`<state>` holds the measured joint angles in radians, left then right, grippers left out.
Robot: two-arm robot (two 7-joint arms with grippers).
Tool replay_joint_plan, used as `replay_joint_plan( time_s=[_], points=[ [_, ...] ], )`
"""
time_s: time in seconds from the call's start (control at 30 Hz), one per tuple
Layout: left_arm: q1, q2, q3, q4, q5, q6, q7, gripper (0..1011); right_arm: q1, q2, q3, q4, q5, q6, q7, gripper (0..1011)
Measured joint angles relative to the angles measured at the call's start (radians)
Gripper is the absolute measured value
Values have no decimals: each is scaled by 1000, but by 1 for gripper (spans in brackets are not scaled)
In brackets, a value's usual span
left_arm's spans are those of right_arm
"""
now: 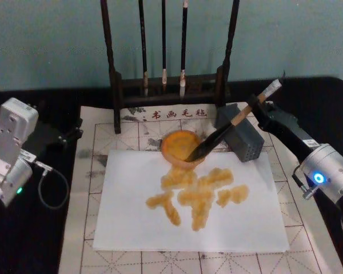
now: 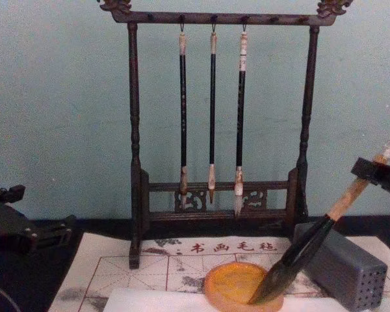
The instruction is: Pick up the brush from the inkstone, write on the paper, then place the brush back to its original position.
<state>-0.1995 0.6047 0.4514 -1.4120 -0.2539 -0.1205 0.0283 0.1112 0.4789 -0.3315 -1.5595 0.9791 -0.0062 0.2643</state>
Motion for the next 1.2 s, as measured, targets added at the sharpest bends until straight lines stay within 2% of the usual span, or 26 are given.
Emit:
replay_joint_plan(
  time_s=[0.57, 1.2],
  points=[
    [0, 0, 0, 0, 0, 0, 0, 1001, -55, -12, 48, -48, -33, 12, -9, 182],
    [0, 0, 0, 0, 0, 0, 0, 1001, -109, -2, 102, -112, -48, 16, -2, 182]
  ],
)
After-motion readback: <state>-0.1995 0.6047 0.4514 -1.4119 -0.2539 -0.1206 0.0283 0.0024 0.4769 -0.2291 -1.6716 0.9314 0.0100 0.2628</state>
